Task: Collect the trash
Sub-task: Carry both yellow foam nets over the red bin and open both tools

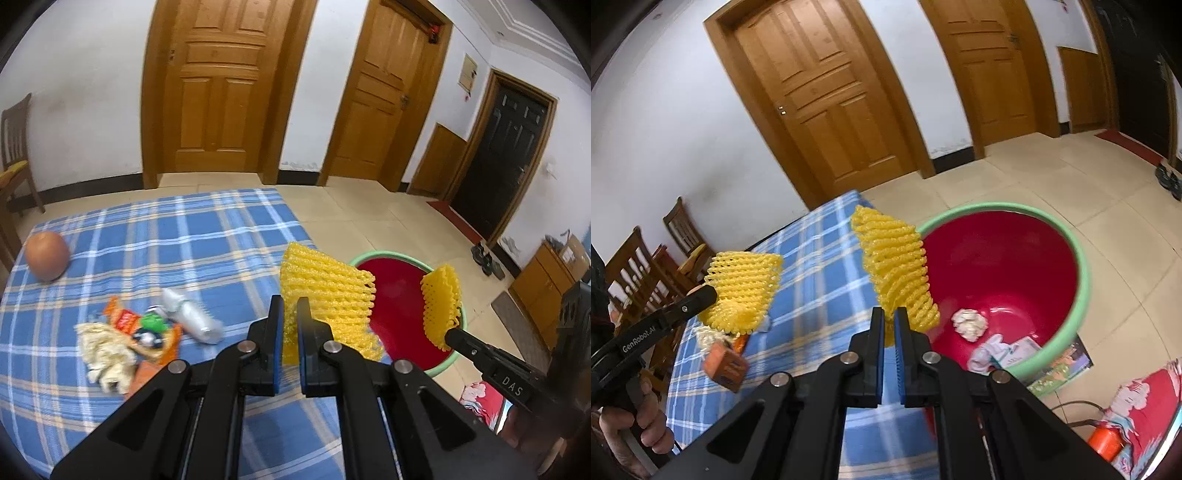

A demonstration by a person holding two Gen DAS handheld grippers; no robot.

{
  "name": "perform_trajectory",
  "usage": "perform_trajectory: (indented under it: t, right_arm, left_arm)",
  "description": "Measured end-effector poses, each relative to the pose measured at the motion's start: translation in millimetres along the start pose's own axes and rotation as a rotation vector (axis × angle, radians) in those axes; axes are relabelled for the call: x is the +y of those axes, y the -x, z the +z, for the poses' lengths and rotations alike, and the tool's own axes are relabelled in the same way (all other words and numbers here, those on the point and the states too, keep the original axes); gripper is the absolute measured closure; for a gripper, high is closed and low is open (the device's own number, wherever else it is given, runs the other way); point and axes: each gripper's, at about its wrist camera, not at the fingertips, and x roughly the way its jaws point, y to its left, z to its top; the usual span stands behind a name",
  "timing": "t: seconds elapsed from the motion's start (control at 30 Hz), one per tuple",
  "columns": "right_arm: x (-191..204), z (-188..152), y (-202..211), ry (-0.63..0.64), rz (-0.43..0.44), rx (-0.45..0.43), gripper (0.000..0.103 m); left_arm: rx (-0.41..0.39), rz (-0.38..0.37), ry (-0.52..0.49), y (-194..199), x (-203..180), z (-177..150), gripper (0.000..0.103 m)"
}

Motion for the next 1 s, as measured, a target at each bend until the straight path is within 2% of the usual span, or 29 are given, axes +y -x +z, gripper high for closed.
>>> perform_trajectory:
  t: [0.63,0.77,0.93,1.0]
  right_arm:
    - [-73,-10,-10,-0.129,-0.101,0.028,0.092]
    - [-82,-13,-10,-0.148,-0.103,0.032,0.078]
    - [-87,-13,-9,-0.154,-0.110,0.031,0.073]
    - [-88,-13,-7,-0.160,-0.112,0.028,0.067]
  left_arm:
    - [0.121,-0.050,-0.113,-81,-72,-2,0.098]
    - [0.134,-0.050,-0.135,-95,-81,-3,0.098]
    - [0.143,-0.052,-0.157,-107,-93,-4,0.098]
    - [0.142,-0.055,-0.159,-109,-94,-4,0.094]
